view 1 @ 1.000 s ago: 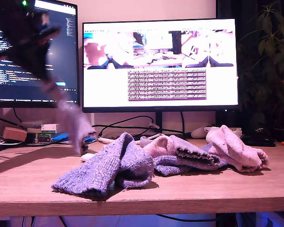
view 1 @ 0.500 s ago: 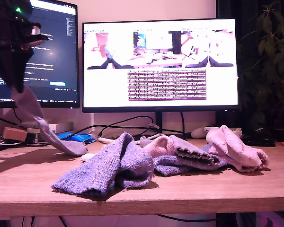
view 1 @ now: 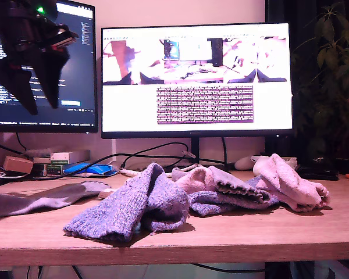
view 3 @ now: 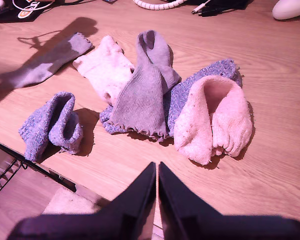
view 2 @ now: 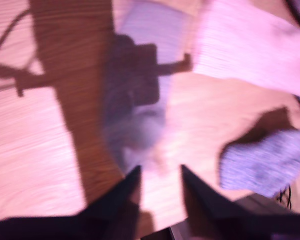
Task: Pair up the socks based on colour and pattern, by placing them on top of one another
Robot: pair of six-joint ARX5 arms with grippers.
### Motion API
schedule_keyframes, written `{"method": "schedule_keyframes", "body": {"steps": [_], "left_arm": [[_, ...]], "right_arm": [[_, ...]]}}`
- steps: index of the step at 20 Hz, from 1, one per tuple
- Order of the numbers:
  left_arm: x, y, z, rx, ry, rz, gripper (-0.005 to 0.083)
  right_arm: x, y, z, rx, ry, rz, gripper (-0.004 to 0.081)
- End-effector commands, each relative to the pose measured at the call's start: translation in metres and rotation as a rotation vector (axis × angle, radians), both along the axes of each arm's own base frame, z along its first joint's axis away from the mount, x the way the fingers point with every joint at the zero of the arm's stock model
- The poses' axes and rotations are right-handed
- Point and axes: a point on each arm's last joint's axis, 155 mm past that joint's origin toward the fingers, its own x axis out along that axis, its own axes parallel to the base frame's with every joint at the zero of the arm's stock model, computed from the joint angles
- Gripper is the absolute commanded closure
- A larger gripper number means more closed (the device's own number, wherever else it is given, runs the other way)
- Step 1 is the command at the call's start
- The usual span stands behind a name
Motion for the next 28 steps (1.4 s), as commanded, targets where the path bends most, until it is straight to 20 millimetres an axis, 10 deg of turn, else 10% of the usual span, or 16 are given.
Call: {"method": "schedule_keyframes", "body": {"steps": [1, 3, 6, 13, 18, 28], "left_arm": [[0.001, 0.006, -0.005, 0.008, 0.01, 0.008, 0.0346], [0.009, 0.016, -0.006, 0.05, -0.024, -0.002, 0.0405], [0.032, 0.029, -0.003, 0.11, -0.127, -0.036, 0.0793], [0.072, 0.018, 0.032, 0.033, -0.368, -0.044, 0.0795], [0.064, 0.012, 0.029, -0.005, -0.516, -0.089, 0.0795], [0.029, 0.01, -0.079, -0.049, -0.584, -0.133, 0.0795]], "right_arm": [[0.001, 0.002, 0.007, 0.002, -0.018, 0.01, 0.0783], [0.001, 0.002, 0.007, 0.003, -0.018, 0.01, 0.0783], [0.002, 0.003, 0.009, 0.009, -0.024, 0.011, 0.0783], [0.011, -0.001, 0.02, 0.034, -0.061, -0.023, 0.0783], [0.028, -0.015, 0.038, 0.051, -0.138, -0.113, 0.0783], [0.037, -0.015, 0.034, 0.062, -0.122, -0.126, 0.0783]]}}
